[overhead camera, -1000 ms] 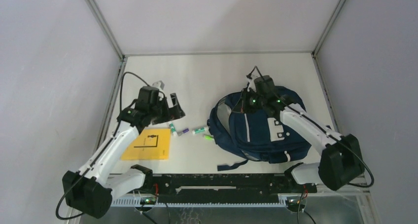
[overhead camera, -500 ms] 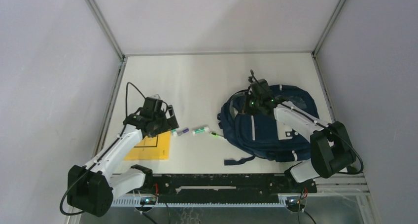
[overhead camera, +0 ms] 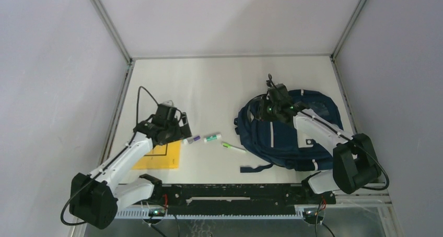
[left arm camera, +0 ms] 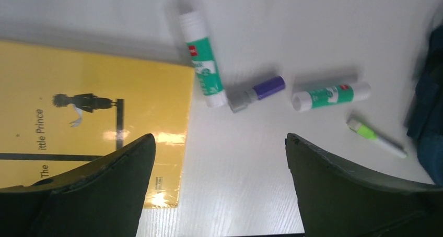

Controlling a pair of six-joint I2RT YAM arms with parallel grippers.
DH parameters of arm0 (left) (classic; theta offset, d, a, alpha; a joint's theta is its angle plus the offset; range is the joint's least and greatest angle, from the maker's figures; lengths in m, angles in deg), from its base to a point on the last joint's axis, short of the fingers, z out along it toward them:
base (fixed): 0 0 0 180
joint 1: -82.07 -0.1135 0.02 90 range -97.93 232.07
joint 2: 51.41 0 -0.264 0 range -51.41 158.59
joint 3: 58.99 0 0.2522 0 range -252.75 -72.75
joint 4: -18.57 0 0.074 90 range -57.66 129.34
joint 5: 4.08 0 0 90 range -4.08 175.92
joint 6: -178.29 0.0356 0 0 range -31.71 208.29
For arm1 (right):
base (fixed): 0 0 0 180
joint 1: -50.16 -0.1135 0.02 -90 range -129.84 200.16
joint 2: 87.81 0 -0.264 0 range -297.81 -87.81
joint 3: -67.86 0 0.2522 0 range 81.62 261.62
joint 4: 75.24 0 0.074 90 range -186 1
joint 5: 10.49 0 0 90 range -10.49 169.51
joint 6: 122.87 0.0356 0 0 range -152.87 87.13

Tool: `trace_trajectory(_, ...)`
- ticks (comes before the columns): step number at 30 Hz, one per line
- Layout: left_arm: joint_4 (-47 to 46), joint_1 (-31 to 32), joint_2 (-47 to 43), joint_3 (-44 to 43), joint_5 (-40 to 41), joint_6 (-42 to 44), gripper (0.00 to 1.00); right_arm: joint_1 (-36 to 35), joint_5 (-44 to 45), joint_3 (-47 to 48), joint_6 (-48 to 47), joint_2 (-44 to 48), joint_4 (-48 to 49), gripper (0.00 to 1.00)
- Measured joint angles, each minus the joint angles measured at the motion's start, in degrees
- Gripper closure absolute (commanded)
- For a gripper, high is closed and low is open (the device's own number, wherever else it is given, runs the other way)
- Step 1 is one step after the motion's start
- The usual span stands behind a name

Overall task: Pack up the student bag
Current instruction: Adjust the book at the center of the board.

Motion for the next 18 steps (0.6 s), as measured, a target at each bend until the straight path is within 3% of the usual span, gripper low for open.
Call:
trace_trajectory(4,0.4,7.4,-0.2,-0.8,2.1,0.3,0.02,-1.0,0.6,0.0,-0.5,1.5,-1.3,0.46)
trace_trajectory(11,-0.9,16.2,2.4,-4.4,2.5,0.3,0.02,-0.9,2.1,0.0,-0.6,5.5,-4.0,0.43)
trace_trajectory(18,-5.0,19.1,4.7,-5.5,-0.8,0.3,0.03,0.3,8.2,0.0,-0.8,11.2,-6.6,0.42)
